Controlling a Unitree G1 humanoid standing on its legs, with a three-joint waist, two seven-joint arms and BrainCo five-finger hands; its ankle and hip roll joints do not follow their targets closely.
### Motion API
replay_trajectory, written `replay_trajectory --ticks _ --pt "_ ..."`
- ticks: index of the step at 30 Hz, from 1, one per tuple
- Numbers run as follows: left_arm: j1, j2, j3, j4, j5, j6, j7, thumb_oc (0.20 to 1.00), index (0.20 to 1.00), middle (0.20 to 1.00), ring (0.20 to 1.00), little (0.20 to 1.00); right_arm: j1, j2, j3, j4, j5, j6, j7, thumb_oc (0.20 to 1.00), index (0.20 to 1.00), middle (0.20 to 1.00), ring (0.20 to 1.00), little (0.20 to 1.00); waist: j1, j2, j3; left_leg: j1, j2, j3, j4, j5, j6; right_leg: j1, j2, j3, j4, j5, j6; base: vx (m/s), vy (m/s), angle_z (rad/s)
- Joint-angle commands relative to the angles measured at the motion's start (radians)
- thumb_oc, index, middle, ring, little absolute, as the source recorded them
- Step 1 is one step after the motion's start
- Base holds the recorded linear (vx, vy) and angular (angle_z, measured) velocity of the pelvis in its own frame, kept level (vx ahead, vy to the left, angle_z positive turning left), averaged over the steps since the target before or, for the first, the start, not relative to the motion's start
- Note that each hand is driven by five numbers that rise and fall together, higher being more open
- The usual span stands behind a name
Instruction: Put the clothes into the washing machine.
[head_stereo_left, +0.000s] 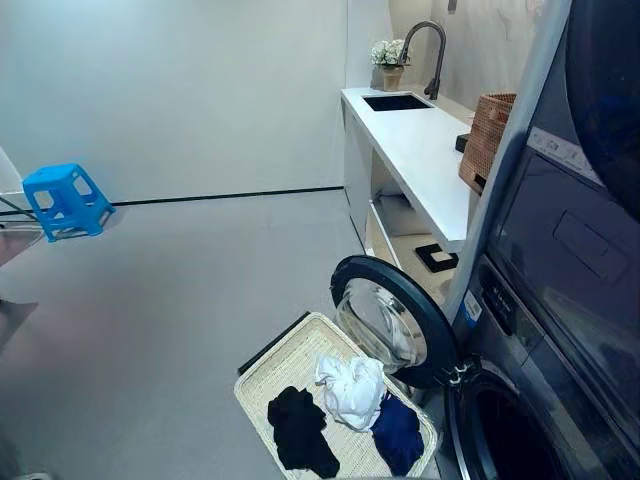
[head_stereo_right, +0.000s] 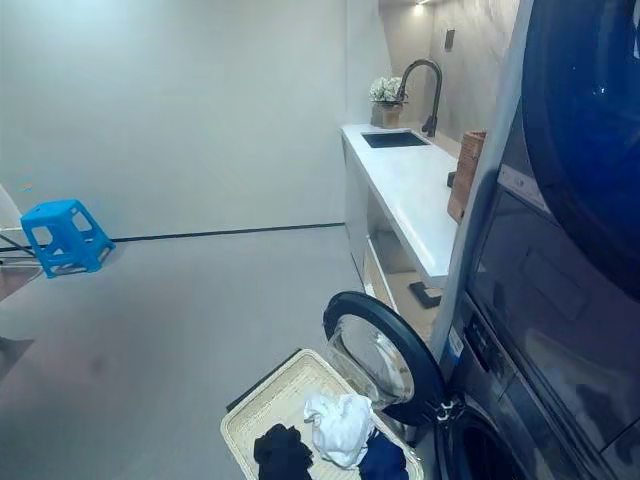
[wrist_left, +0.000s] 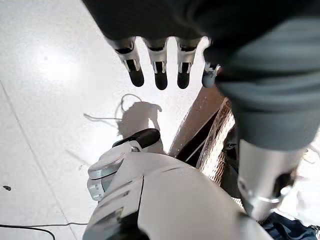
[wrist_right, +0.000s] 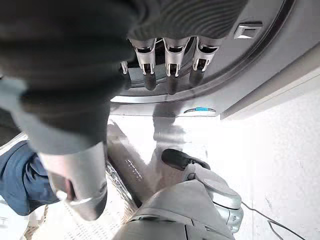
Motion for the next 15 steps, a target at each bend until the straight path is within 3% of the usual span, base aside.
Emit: replay_trajectory --ticks 1,15 --pt "-0.051 0.009 -0.031 0.025 0.045 -0.01 0.002 1.0 1.0 1.0 1.0 1.0 -0.085 0.01 0.006 0.068 0.012 -0.007 0.0 1.0 1.0 1.0 1.0 1.0 0.019 -0.018 0.042 0.059 -0.025 0.099 0.008 -0.088 0.011 -0.076 -0.027 0.042 0.005 0.044 0.071 -0.18 0.086 -0.2" --pt "-0.054 0.01 -0.019 0.023 0.011 0.003 -0.016 1.0 1.0 1.0 1.0 1.0 -0.088 0.008 0.002 0.064 0.001 0.001 0.003 1.0 1.0 1.0 1.0 1.0 0.019 -0.018 0.046 0.061 -0.023 0.104 0.008 -0.088 0.012 -0.076 -0.03 0.043 0.005 0.045 0.073 0.01 0.003 0.0"
